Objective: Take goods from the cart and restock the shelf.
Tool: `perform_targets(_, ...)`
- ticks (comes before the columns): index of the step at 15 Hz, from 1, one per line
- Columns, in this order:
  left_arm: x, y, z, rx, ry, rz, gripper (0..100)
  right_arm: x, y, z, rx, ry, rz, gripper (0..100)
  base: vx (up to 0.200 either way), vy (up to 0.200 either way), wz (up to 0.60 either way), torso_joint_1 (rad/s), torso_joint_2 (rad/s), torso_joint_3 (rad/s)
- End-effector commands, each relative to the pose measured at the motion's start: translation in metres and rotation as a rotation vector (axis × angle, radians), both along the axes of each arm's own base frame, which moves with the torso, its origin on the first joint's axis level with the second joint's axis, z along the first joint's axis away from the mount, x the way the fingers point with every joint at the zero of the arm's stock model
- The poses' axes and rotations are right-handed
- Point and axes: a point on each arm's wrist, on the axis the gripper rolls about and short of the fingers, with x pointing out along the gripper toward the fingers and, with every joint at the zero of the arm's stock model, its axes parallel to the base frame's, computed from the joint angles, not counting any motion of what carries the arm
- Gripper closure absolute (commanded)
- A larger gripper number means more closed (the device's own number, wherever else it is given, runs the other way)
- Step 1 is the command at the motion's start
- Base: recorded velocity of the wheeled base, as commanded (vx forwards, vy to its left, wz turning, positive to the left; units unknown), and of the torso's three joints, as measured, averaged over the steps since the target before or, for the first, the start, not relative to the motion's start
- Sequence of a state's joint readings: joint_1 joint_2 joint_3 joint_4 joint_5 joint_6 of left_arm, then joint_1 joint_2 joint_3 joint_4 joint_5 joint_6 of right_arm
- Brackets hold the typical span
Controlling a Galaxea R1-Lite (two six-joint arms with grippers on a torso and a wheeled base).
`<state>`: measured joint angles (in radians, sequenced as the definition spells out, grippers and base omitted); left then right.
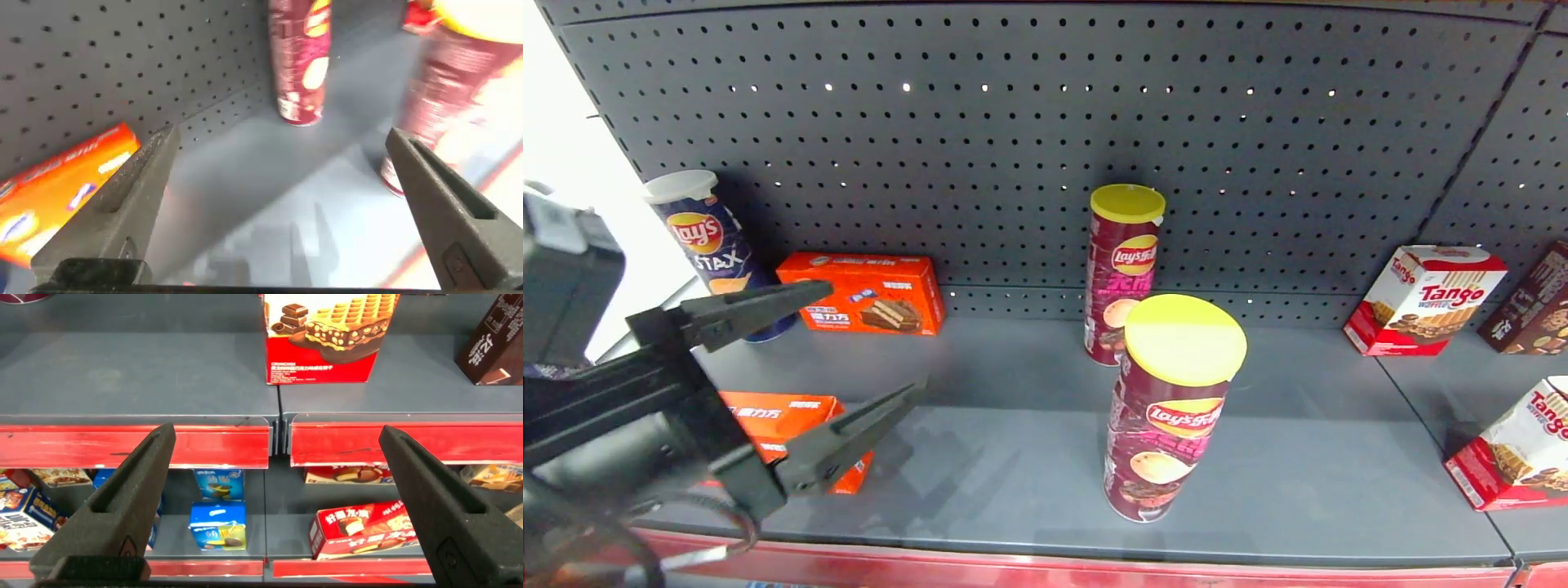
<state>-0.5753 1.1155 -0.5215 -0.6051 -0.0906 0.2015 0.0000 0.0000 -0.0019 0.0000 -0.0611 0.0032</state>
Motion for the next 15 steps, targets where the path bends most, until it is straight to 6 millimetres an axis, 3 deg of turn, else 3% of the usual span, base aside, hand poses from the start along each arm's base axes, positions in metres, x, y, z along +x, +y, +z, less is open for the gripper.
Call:
perform_targets(1, -0.048, 0.029, -0.017, -0.041, -0.055, -0.015, 0, 0.000, 0.000, 0.000, 0.000, 0.000, 0.000, 0, 0.000, 0.000, 0.00, 0.000, 0.00, 0.000)
perform_targets(4, -0.090, 0.060, -0.046, -0.088, -0.125, 0.027, 0, 0.000, 0.000, 0.000, 0.000, 0.000, 0.000, 0, 0.000, 0.000, 0.00, 0.000, 0.00, 0.000)
perform_targets(7, -0.111, 0.077, -0.084, -0.093, -0.160, 0.189, 0, 0.000, 0.000, 0.000, 0.000, 0.000, 0.000, 0, 0.000, 0.000, 0.00, 0.000, 0.00, 0.000)
perform_targets(11, -0.133, 0.085, -0.116, -0.053, -0.130, 0.541, 0, 0.000, 0.000, 0.000, 0.000, 0.000, 0.000, 0, 0.000, 0.000, 0.00, 0.000, 0.00, 0.000)
perform_targets(15, -0.153, 0.085, -0.152, -0.022, -0.037, 0.581, 0, 0.000, 0.000, 0.000, 0.000, 0.000, 0.000, 0, 0.000, 0.000, 0.00, 0.000, 0.00, 0.000)
